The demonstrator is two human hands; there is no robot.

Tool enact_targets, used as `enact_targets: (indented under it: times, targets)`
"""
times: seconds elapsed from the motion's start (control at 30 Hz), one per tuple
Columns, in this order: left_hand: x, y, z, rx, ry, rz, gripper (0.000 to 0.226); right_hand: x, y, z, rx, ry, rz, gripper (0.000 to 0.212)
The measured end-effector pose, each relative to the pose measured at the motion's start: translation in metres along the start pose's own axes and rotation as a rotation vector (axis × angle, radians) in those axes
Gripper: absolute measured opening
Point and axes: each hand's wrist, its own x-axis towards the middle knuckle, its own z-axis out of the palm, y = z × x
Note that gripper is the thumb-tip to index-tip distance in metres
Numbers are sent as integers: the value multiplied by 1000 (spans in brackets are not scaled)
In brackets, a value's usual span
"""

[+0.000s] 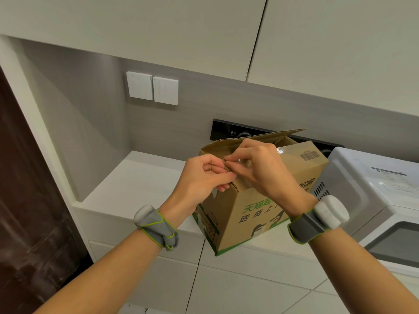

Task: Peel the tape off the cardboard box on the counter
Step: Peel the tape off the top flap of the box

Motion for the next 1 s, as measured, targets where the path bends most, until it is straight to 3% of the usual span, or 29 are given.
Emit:
enact_targets:
  times: [0.67, 1.0]
  targets:
    - [0, 6, 1, 55, -4, -15, 23, 1, -8, -8, -80, -94, -23, 16]
    - [1, 8, 3, 79, 14, -40, 23, 0, -24, -9, -355, -193, 21, 5]
